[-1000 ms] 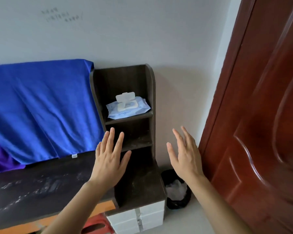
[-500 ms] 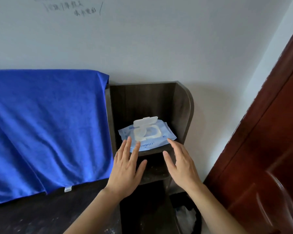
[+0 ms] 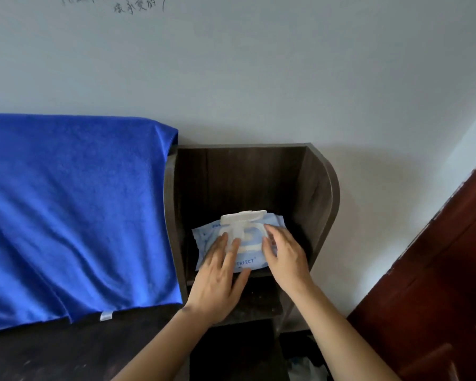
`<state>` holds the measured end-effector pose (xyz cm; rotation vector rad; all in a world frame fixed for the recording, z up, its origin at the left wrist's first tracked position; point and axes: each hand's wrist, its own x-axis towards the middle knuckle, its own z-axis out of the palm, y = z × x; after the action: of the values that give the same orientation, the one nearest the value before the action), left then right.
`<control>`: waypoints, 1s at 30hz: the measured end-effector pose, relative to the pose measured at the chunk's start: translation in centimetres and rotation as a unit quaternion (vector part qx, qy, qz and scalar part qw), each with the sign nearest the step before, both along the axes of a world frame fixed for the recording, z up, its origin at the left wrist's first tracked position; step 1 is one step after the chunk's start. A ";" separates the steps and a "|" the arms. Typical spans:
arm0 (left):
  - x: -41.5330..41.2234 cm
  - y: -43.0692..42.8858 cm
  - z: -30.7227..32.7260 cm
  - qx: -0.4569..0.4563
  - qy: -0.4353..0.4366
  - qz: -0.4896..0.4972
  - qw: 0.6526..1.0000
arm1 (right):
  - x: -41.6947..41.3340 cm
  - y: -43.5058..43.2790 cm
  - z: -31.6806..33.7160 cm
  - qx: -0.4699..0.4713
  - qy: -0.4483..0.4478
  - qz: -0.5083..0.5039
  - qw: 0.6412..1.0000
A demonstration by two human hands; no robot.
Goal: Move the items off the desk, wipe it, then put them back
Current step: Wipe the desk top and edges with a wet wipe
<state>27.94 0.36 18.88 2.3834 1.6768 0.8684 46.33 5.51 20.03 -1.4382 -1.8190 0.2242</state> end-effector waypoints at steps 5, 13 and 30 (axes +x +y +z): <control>1.0 0.4 0.4 0.017 0.039 0.035 0.998 | 0.6 0.3 -0.8 0.012 0.023 0.023 0.999; 1.7 0.8 0.7 0.017 0.088 0.087 0.992 | 0.5 0.4 -0.9 0.038 0.009 0.038 0.998; 0.0 0.1 -1.5 -0.016 0.158 0.127 0.979 | -0.3 3.0 1.8 -0.029 -0.098 0.090 0.991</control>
<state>27.97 0.44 17.34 2.4240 2.1299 0.5002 45.98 8.48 21.81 -1.3763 -2.1213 0.2354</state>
